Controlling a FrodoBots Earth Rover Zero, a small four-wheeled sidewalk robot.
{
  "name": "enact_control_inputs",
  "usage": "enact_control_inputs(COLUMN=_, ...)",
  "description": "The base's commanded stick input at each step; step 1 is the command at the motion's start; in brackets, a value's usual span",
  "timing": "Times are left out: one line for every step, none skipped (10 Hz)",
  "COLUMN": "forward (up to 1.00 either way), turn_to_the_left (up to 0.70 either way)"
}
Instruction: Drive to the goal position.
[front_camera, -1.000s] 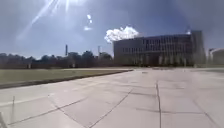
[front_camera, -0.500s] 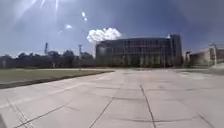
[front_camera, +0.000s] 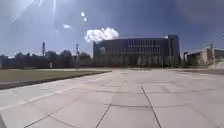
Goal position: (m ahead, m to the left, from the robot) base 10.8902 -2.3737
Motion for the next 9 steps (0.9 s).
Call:
enact_control_inputs(forward=0.70, turn_to_the_left=0.01)
enact_control_inputs(forward=0.70, turn_to_the_left=0.01)
enact_control_inputs(forward=0.70, turn_to_the_left=-0.01)
enact_control_inputs(forward=0.70, turn_to_the_left=0.01)
enact_control_inputs(forward=0.70, turn_to_the_left=-0.01)
enact_control_inputs(forward=0.70, turn_to_the_left=-0.01)
enact_control_inputs(forward=0.70, turn_to_the_left=-0.16)
enact_control_inputs(forward=0.70, turn_to_the_left=-0.34)
enact_control_inputs(forward=0.70, turn_to_the_left=-0.29)
